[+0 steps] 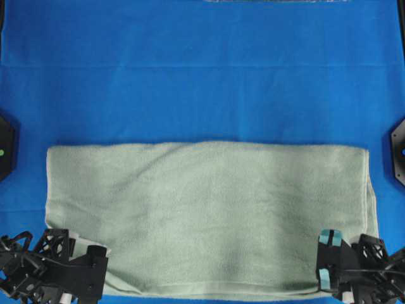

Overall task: Fold a bath towel.
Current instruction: 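Lift the far corners and fold them toward the near edge with both grippers, then release the corners and raise both grippers off the folded towel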

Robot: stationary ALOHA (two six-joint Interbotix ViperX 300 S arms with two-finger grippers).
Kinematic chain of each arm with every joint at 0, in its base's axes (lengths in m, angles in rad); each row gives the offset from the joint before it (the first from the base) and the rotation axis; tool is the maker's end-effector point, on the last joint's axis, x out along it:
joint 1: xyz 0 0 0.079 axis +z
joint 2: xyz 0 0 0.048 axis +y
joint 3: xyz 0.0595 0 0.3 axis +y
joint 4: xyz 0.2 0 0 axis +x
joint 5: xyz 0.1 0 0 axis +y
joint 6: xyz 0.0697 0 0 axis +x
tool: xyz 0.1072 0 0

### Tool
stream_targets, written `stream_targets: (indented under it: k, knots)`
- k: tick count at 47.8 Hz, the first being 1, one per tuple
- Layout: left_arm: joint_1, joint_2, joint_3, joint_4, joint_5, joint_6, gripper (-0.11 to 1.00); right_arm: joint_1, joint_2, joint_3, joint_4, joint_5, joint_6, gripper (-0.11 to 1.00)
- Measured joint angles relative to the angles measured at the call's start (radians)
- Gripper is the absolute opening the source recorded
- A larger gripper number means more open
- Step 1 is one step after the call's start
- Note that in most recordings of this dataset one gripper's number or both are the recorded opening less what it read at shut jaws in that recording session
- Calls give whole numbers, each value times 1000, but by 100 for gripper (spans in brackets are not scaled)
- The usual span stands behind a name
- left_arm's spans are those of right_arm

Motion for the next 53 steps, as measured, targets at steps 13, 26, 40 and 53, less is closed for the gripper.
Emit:
stream_targets:
  k: [13, 26, 40, 53]
  knots:
    - [0, 6, -3, 0, -11, 0, 7, 2, 3, 0, 0, 2, 34, 8]
    - [20, 11, -48, -2, 46, 0, 79, 2, 0, 0, -18, 48, 58, 65]
    - [141, -173, -89, 71, 275, 103, 71, -60, -207, 0, -170, 285, 63, 62]
    - [351, -400, 9, 97, 296, 264, 71, -250, -453, 86, -370, 535, 46, 62]
